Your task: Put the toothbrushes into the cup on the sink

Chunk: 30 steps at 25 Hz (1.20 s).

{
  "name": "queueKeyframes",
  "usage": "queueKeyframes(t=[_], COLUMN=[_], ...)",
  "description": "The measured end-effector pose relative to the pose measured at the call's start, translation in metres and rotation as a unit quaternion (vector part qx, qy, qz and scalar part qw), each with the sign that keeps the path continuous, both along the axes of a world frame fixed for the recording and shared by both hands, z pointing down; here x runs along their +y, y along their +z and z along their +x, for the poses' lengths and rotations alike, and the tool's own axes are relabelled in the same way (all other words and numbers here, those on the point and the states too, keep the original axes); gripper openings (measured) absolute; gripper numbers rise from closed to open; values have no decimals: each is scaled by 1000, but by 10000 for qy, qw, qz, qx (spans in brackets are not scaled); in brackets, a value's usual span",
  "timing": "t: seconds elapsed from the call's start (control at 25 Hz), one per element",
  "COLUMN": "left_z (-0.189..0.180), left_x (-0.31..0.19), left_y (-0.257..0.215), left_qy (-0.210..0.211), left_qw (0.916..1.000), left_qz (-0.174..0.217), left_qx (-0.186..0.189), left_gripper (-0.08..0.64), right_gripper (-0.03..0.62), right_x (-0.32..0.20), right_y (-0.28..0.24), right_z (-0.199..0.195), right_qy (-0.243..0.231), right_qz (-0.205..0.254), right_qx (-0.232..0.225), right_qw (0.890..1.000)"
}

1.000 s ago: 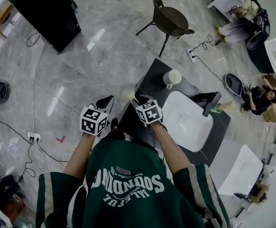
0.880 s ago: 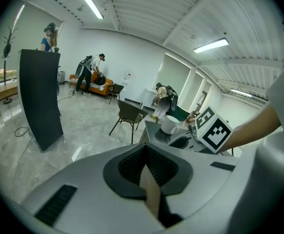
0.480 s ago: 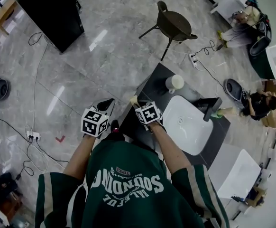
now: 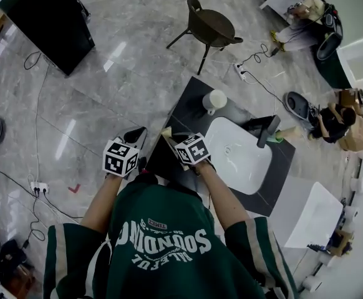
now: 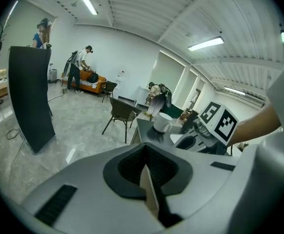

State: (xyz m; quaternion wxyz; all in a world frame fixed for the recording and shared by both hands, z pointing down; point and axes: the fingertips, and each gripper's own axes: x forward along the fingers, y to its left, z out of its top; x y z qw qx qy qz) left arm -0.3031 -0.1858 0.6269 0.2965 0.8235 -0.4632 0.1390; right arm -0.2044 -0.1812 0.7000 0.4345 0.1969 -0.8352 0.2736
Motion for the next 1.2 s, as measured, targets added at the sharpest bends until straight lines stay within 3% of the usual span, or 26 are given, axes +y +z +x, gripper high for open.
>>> queueKeyframes(t=[0.64, 1.04, 1.2], left_z=[64, 104, 118], left_x=[-9, -18, -20], left_y=[-11, -12, -13], left_qy=[685, 990, 1085], left_qw=[9975, 9949, 9939], left_qz=[160, 156, 159], left_qx=[-13, 53, 81], left_gripper=[11, 11, 11], right_gripper=[52, 51, 51], right_x=[-11, -26, -39], right_y=[-77, -113, -129], right_z=[73, 105, 117], right_qy=[464, 951, 1323], right_qz=[839, 1277, 1303], right_qx=[-382, -768, -1136], right_qw=[9947, 9842, 9760])
